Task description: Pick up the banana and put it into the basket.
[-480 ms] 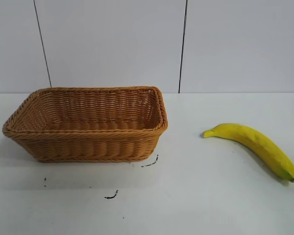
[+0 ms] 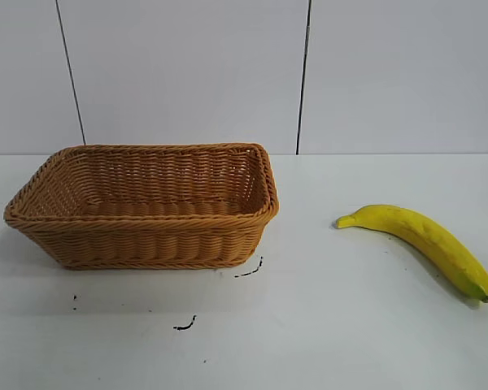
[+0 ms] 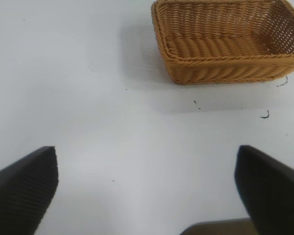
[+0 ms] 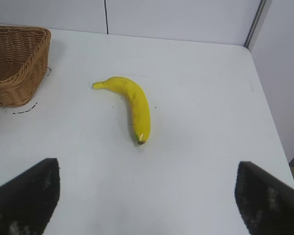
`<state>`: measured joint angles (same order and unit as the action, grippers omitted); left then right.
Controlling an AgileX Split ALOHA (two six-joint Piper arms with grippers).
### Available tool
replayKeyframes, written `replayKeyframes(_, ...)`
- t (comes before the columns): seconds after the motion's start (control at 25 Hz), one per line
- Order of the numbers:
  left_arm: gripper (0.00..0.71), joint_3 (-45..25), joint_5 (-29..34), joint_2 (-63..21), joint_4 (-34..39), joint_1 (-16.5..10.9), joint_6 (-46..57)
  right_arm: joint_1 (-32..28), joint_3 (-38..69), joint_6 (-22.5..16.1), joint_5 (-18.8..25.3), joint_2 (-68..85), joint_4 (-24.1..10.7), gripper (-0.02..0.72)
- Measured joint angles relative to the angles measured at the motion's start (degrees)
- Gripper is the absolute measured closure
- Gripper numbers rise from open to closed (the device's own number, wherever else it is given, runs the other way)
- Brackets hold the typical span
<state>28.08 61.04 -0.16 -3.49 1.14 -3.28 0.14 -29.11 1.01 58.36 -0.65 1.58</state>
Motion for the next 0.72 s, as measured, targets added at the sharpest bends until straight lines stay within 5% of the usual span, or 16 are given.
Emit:
replayKeyframes(0.28,0.015,0.0,0.0,0.0,0.0,0.0,0.0,0.0,-9.08,-0.22,-3.74,-20.48,-0.23,0.008)
replayKeyframes(0.72,0.015,0.0,0.0,0.0,0.0,0.0,0.0,0.0,-29.16,0.33,-3.78,-65.45,-1.07,0.008)
